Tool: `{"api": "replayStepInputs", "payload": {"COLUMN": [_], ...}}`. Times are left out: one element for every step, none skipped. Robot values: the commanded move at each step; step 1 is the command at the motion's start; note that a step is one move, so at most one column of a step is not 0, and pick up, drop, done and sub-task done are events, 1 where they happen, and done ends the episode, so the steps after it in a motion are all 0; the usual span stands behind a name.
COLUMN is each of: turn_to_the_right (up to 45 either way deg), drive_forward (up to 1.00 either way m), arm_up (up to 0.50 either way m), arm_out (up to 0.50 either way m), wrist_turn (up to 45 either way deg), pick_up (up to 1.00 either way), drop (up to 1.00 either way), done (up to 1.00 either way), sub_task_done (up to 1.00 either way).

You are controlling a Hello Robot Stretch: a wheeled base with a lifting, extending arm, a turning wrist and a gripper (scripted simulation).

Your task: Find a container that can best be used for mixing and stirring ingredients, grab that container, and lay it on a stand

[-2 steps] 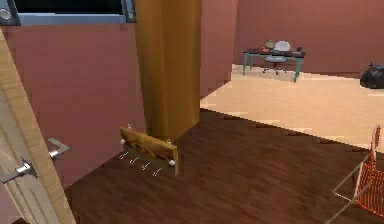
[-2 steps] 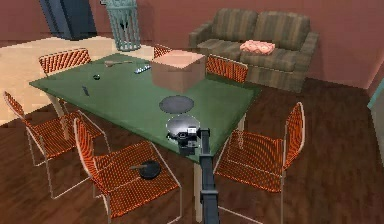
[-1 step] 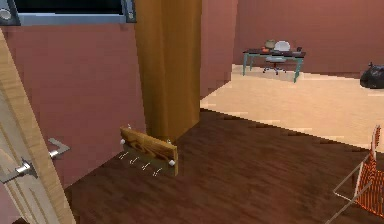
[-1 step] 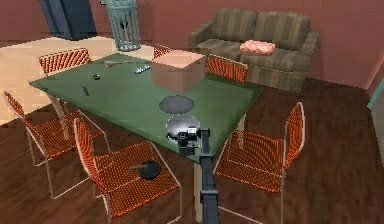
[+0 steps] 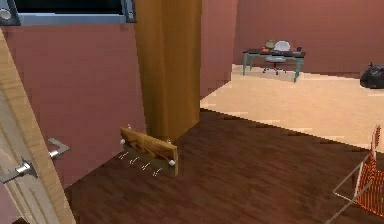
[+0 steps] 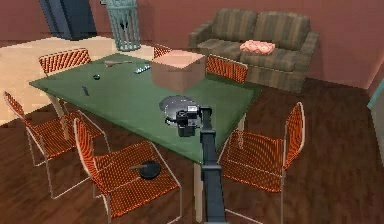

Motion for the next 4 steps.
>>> {"api": "replayStepInputs", "payload": {"turn_to_the_right": [0.0,0.0,0.0,0.0], "drive_forward": [0.0,0.0,0.0,0.0], "arm_up": [0.26,0.0,0.0,0.0], "arm_out": [0.0,0.0,0.0,0.0], "wrist_turn": [0.0,-45.0,-45.0,-30.0], "pick_up": [0.0,0.0,0.0,0.0], "drop": [0.0,0.0,0.0,0.0], "done": [0.0,0.0,0.0,0.0], "sub_task_done": [0.0,0.0,0.0,0.0]}}
